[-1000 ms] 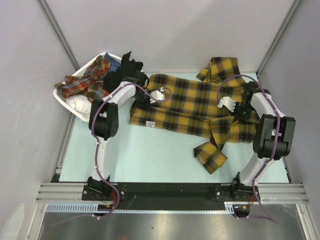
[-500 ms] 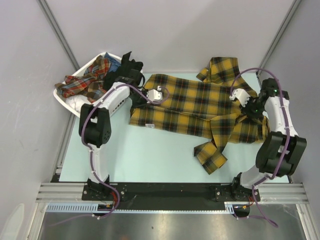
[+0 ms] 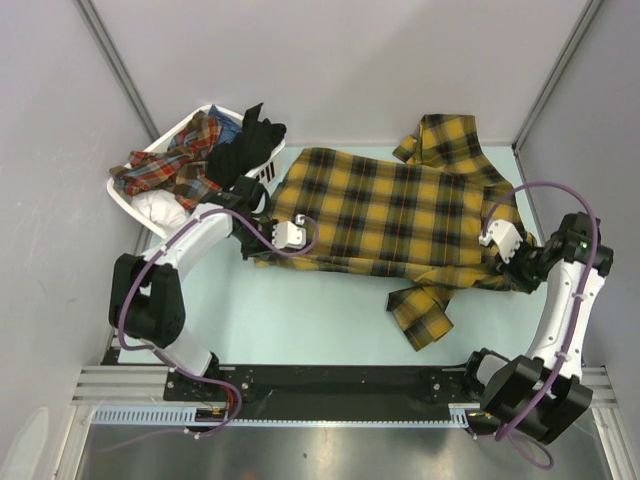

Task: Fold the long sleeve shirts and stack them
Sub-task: Fold the shirt

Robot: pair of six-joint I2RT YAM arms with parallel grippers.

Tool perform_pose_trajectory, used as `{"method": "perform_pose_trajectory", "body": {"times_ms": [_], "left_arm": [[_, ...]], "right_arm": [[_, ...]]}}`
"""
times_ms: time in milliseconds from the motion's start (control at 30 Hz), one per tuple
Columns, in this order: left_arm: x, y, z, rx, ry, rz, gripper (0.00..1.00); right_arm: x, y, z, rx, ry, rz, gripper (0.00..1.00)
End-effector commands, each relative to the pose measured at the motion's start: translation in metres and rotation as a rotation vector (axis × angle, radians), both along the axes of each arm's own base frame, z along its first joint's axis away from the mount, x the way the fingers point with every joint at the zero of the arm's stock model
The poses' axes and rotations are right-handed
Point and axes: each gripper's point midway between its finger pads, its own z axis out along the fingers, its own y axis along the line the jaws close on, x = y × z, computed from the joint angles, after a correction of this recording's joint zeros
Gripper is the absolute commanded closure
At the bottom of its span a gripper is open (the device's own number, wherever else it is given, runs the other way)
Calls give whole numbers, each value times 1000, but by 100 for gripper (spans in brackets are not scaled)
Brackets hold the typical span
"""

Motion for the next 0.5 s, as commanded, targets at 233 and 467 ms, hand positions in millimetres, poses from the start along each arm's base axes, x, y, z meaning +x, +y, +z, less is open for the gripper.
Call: {"method": "perform_pose_trajectory", "body": {"times_ms": [233,467], "left_arm": [[73,-24,8,-29,-57,87,100],[102,-29,-11,20,-51,50,97]], "right_arm": [[5,-7,-21,52,54,-16,100],[34,-20,-47,85,142,-104,100]]}}
